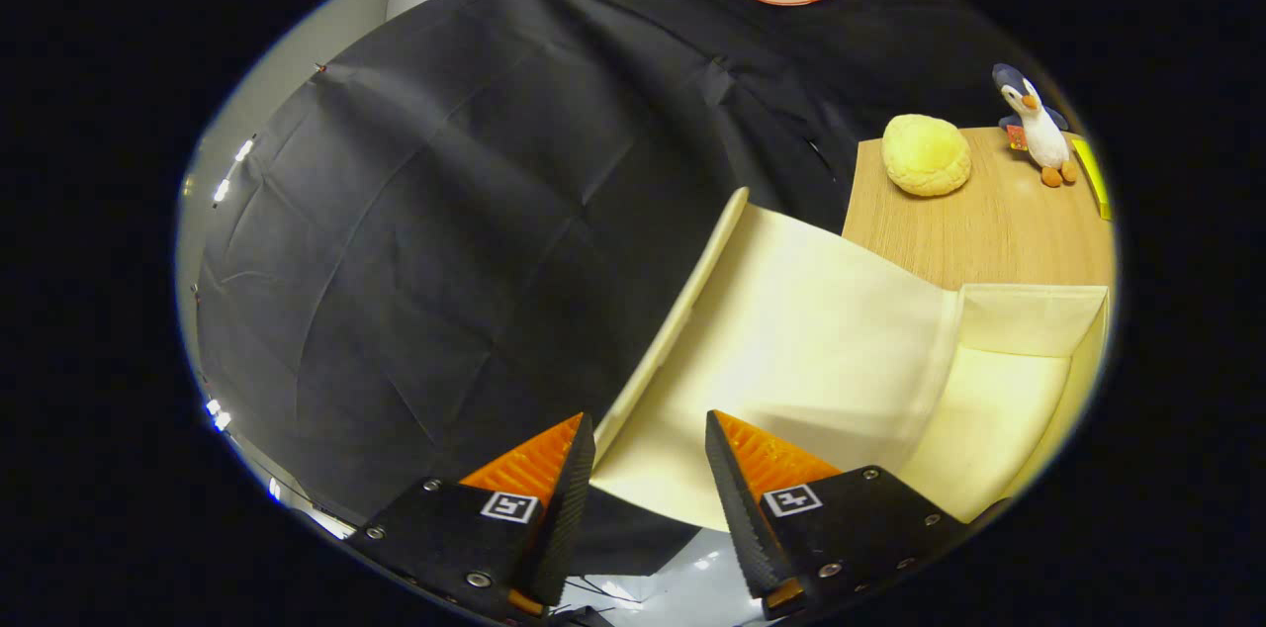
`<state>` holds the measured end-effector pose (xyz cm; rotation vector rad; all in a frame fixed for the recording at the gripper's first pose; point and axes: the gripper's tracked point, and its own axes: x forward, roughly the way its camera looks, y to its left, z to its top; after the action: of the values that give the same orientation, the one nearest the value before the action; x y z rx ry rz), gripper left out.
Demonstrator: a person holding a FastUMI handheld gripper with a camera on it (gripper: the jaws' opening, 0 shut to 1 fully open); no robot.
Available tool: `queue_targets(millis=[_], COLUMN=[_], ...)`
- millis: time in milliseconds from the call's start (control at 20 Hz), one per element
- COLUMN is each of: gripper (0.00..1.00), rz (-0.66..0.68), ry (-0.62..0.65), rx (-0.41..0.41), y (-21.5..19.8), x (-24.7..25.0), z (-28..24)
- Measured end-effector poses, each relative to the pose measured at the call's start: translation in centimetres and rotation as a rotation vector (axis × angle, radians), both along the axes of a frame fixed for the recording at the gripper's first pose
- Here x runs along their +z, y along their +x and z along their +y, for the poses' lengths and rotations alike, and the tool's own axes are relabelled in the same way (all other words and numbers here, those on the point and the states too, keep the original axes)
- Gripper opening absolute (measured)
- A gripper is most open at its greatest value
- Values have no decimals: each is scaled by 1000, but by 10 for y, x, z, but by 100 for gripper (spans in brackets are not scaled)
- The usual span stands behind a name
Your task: Open the storage box then place both shoes into the box .Put the left shoe in first, then the right shoe, with the right side of both shoes facing outward in a uniform manner.
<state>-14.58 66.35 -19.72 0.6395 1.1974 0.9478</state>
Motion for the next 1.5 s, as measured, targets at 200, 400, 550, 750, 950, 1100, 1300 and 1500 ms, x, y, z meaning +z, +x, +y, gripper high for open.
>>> queue_targets(millis=[200, 400, 550, 750, 950, 1100, 1300, 1500], gripper=[81, 85, 86, 86, 86, 86, 87, 86], rz=[-80, -225, -344, -445, -493, -471, -418, -362], ry=[-51, -134, -200, -313, -437, -524, -658, -757], rx=[21, 14, -22, -97, -178, -225, -237, -221], y=[-3, 8, 26, 53, 66, 61, 46, 23], x=[-8, -19, -24, -37, -63, -91, -139, -183], z=[-20, -71, -116, -188, -273, -335, -406, -455])
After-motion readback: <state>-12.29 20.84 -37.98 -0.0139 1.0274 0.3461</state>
